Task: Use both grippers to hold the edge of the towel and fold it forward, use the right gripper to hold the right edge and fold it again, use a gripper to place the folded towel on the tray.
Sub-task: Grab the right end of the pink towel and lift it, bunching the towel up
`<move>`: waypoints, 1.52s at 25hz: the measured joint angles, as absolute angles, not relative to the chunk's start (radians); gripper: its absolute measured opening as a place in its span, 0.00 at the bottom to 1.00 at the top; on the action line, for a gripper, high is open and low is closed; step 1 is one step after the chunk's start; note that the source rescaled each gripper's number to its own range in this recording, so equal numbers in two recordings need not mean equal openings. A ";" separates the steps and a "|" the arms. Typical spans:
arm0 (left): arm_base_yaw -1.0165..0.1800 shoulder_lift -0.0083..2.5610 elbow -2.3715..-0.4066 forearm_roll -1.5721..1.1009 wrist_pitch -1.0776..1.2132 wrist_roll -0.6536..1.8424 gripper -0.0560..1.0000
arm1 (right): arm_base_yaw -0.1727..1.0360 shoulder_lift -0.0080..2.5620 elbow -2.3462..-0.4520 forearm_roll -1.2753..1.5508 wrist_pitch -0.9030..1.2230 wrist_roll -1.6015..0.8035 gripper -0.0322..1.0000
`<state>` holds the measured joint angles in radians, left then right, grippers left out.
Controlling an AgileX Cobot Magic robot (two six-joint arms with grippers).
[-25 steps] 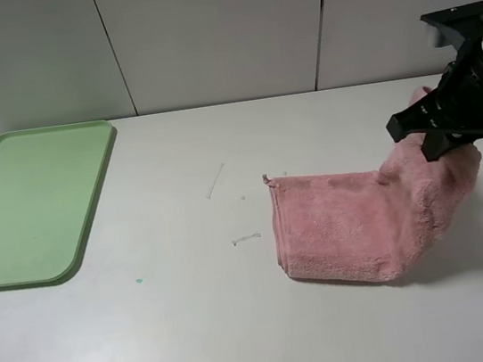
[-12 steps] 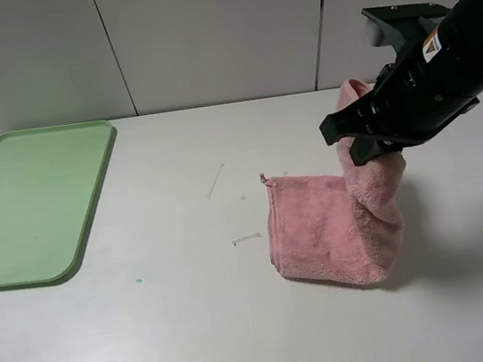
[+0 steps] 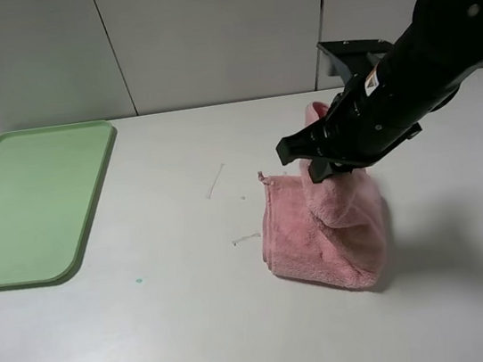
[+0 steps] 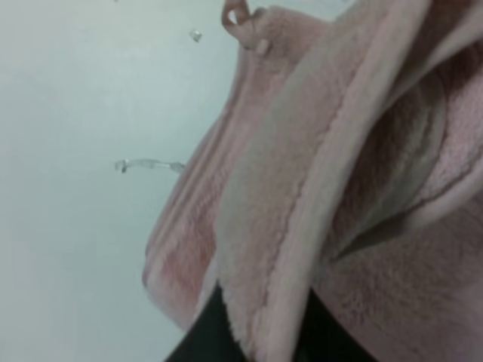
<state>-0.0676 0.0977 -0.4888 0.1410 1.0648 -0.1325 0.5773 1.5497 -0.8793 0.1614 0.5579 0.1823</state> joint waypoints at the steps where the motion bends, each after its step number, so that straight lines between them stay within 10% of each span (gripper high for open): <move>1: -0.068 0.098 -0.489 0.141 1.065 -0.132 0.88 | 0.577 1.566 -0.879 0.166 0.544 0.182 0.09; 24: -0.068 0.098 -0.489 0.141 1.065 -0.132 0.88 | 0.644 1.847 -0.880 0.252 0.250 0.170 0.09; 27: -0.068 0.098 -0.489 0.141 1.065 -0.132 0.88 | 0.646 1.848 -0.880 0.253 0.246 0.156 0.28; 31: -0.068 0.098 -0.489 0.141 1.065 -0.132 0.88 | 0.646 1.848 -0.880 0.253 0.245 0.144 0.84; 38: -0.068 0.098 -0.489 0.141 1.065 -0.132 0.88 | 0.646 1.847 -0.880 0.253 0.221 0.144 1.00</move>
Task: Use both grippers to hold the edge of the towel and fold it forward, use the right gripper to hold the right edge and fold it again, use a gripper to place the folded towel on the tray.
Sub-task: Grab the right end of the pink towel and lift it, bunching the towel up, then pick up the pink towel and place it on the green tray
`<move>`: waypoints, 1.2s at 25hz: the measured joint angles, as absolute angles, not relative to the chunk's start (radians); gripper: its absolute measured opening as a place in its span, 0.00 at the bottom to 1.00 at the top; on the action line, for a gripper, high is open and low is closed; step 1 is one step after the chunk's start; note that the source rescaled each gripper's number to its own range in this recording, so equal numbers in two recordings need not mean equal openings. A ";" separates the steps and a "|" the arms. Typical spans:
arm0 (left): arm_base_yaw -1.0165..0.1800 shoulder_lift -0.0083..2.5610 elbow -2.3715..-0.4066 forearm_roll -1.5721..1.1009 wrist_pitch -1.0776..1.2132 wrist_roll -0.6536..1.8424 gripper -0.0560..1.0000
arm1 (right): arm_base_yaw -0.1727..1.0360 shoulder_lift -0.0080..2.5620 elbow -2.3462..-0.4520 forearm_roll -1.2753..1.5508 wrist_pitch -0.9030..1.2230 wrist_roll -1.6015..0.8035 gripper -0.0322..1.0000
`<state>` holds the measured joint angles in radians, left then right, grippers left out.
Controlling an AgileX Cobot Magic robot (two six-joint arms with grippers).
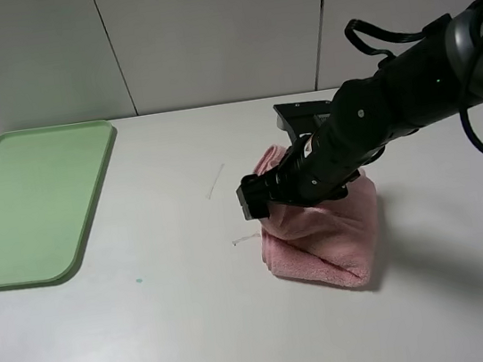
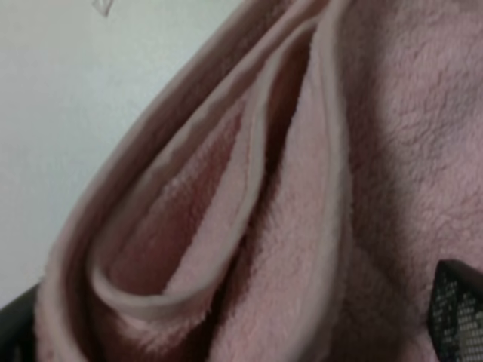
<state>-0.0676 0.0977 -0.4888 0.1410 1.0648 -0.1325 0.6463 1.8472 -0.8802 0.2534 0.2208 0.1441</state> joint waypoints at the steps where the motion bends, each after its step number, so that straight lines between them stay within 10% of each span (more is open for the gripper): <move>1: -0.068 0.098 -0.489 0.141 1.065 -0.132 0.88 | 0.646 1.843 -0.880 0.253 0.221 0.144 1.00; 30: -0.068 0.098 -0.489 0.141 1.065 -0.133 0.88 | 0.646 1.438 -0.873 0.068 0.370 0.136 1.00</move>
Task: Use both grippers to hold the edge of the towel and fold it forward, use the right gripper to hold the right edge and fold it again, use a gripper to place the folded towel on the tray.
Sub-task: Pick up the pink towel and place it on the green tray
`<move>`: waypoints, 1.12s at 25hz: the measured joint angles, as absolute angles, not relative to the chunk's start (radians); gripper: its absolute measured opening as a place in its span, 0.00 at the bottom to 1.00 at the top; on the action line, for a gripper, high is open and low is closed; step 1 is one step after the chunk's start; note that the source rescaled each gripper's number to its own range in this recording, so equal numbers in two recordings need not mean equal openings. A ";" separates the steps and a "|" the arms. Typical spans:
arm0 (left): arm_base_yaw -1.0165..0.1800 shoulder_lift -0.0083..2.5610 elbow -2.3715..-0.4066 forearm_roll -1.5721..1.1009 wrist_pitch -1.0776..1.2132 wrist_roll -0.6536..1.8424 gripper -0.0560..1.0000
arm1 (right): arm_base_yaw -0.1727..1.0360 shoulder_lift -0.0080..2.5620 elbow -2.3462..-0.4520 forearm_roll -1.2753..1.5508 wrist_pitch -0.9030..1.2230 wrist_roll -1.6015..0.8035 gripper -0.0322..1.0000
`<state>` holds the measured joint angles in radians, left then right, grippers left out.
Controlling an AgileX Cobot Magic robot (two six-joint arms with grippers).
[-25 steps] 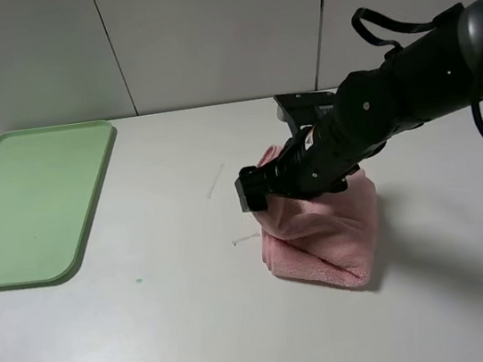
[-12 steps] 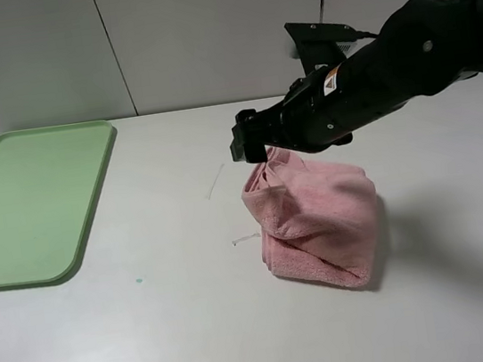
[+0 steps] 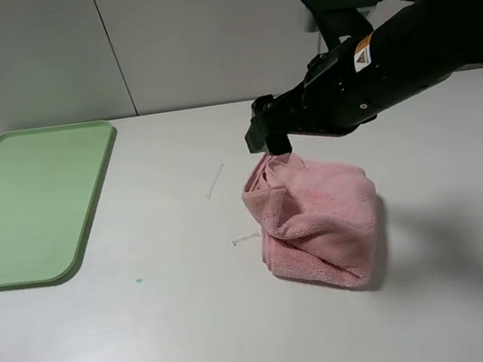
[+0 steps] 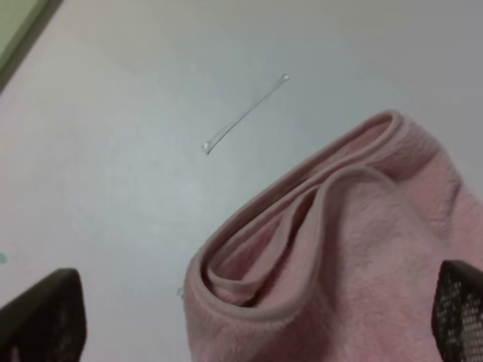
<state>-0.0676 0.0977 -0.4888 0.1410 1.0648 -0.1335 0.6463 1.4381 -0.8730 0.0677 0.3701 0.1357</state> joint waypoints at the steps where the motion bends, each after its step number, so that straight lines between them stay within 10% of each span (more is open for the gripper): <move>1: -0.068 0.098 -0.489 0.141 1.065 -0.133 0.88 | 0.646 1.422 -0.873 0.054 0.382 0.133 1.00; 19: -0.068 0.098 -0.489 0.141 1.065 -0.133 0.88 | 0.643 1.148 -0.873 -0.040 0.633 0.024 1.00; 28: -0.068 0.098 -0.489 0.141 1.065 -0.133 0.88 | 0.454 0.889 -0.739 -0.037 0.653 0.000 1.00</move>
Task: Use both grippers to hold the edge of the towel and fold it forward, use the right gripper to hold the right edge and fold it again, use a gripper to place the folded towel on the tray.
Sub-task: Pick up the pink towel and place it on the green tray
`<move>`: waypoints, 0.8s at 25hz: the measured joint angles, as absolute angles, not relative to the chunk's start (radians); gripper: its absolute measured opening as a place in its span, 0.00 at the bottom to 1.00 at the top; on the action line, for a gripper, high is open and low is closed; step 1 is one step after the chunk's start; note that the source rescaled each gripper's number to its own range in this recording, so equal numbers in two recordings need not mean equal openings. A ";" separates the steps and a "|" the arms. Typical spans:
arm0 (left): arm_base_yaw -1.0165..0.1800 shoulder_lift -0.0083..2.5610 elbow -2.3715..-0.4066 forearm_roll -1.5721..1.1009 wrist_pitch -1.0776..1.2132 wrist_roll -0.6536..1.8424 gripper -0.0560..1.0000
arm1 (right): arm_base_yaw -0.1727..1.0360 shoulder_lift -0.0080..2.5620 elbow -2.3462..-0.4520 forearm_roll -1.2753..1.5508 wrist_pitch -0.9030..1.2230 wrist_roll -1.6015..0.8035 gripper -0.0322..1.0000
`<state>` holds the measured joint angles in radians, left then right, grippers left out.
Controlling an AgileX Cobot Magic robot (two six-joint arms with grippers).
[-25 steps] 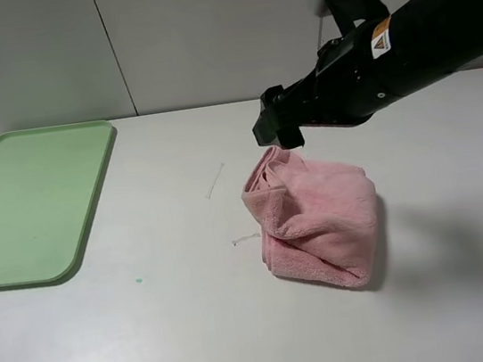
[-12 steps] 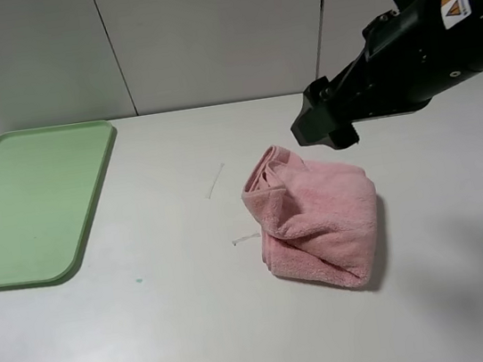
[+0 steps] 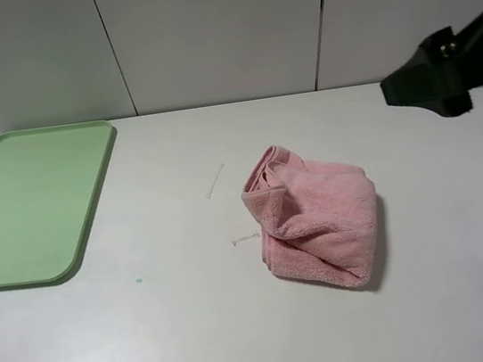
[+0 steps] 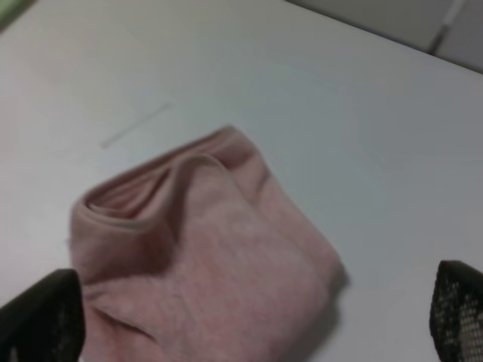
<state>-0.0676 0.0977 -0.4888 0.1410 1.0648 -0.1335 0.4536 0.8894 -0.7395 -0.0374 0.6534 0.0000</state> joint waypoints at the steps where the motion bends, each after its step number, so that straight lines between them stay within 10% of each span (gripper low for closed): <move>1: -0.068 0.098 -0.489 0.141 1.065 -0.133 0.88 | 0.426 0.857 -0.710 -0.030 0.653 0.000 1.00; 20: -0.068 0.098 -0.489 0.141 1.065 -0.133 0.88 | 0.214 0.379 -0.430 0.102 0.658 -0.197 1.00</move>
